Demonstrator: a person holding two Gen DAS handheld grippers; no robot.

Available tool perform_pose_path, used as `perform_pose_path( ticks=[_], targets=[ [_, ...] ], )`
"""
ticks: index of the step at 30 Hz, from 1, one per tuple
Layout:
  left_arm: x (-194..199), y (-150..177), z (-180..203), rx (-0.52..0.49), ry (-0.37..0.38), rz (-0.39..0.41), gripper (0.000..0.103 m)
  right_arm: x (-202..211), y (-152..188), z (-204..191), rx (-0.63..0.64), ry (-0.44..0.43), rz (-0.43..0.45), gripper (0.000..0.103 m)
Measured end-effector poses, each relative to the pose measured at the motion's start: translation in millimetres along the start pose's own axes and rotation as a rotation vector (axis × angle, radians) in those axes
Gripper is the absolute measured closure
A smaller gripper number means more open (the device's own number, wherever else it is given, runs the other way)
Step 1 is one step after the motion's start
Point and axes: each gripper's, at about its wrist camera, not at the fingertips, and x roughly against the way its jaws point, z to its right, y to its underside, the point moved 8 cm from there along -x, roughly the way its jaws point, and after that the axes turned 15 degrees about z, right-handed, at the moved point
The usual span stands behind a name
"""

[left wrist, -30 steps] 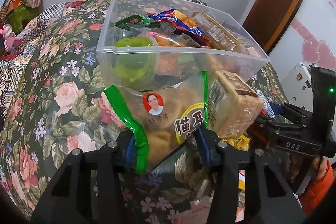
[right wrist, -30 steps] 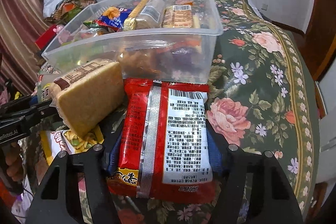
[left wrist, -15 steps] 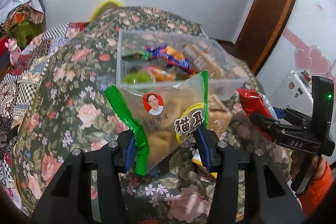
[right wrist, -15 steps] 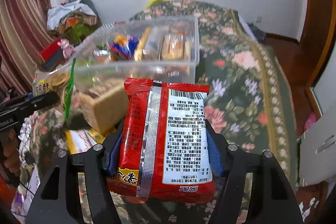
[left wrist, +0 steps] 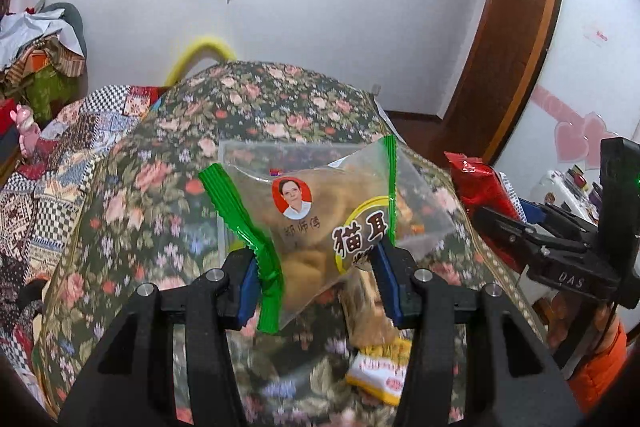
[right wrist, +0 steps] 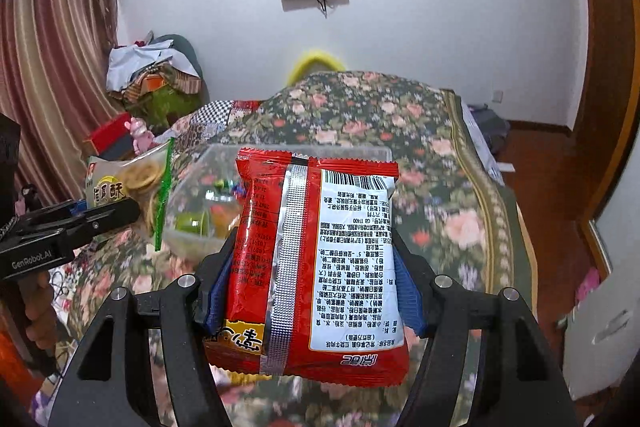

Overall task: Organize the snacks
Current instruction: 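Lower both held bags into the clear box and open both grippers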

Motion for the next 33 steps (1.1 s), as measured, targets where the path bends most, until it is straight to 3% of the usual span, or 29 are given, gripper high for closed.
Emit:
perform_pose_path(
  ticks=[12, 21, 29, 33],
  targets=[
    [-64.0, -14.1, -7.3, 0.023, -0.014, -0.033, 0.054, -50.4, -17.1, -3.0, 0.060, 0.010, 0.011, 0.040],
    [-109.8, 4.5, -20.0, 0.042, -0.044, -0.114, 0.054, -93.6, -0.6, 14.3, 0.034, 0.036, -0.065, 0.040],
    [-119.9, 10.4, -24.8, 0.038, -0.062, -0.125, 0.052, -104.6, 10.3, 22.6, 0.014, 0.057, -0.107, 0.037],
    [-118.1, 10.9, -29.7, 0.024, -0.107, -0.137, 0.043, -100.7, 8.9, 24.3, 0.015, 0.066, -0.109, 0.030]
  ],
)
